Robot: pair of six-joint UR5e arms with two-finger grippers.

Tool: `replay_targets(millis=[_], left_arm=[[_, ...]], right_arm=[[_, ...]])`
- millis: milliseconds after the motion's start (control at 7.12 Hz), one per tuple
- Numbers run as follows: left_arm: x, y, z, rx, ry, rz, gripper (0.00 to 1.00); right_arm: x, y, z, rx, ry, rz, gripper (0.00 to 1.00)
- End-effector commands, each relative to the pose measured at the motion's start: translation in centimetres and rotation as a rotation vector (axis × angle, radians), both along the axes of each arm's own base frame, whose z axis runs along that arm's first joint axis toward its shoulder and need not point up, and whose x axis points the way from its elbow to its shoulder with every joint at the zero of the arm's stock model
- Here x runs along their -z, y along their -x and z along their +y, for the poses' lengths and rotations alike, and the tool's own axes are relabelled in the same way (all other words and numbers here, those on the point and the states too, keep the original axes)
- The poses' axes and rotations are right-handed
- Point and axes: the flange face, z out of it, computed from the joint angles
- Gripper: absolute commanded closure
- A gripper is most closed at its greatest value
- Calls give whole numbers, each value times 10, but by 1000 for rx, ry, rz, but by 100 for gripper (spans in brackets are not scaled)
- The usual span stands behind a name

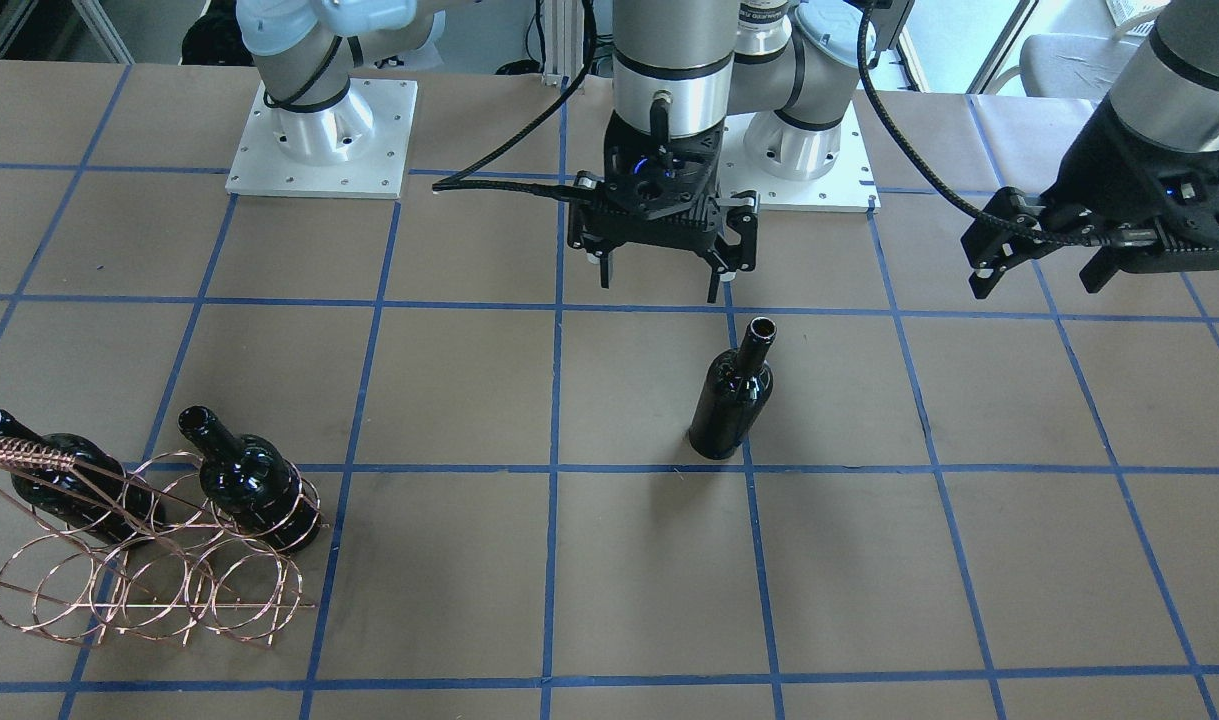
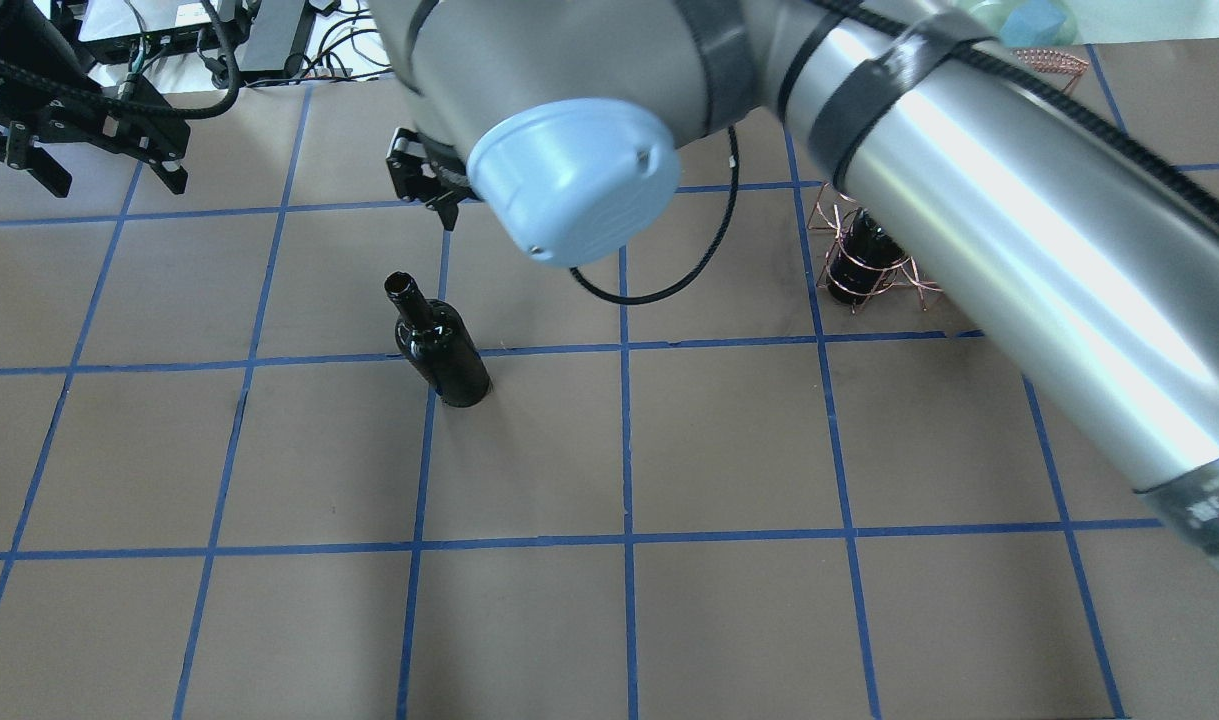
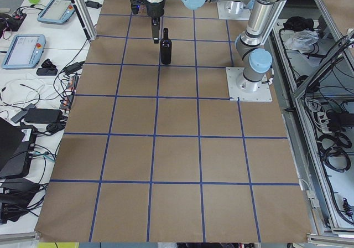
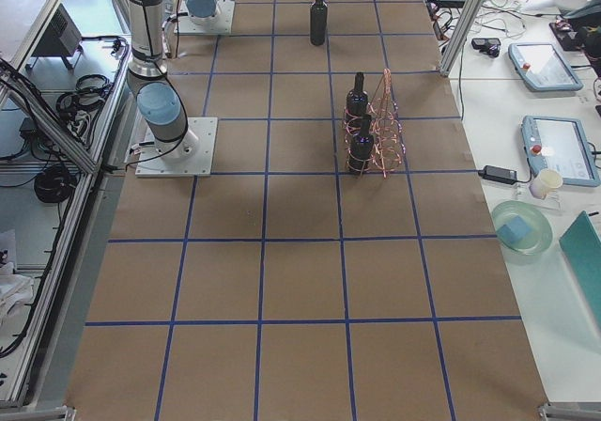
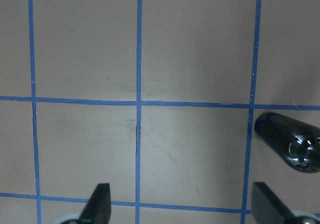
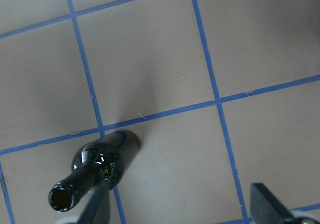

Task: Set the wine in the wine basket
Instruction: 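Swing the right arm over toward the standing bottle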

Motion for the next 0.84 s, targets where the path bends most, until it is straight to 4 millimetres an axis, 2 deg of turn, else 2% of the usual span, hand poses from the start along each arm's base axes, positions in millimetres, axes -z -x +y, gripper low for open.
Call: replay_targets(millis=[0, 281, 422, 703], left_arm=[[-2, 15, 2, 25, 4, 15, 0], [-3, 16, 4, 26, 3, 9, 0], [-6, 14, 11, 20, -23, 5, 0], [-3, -6, 10, -16, -30, 23, 0]], right_arm=[[25, -47, 8, -11, 12, -3, 0], [46, -80, 7, -71, 27, -12, 0], [48, -82, 5, -129, 35, -4, 0], [62, -87, 0, -249, 43, 4, 0]])
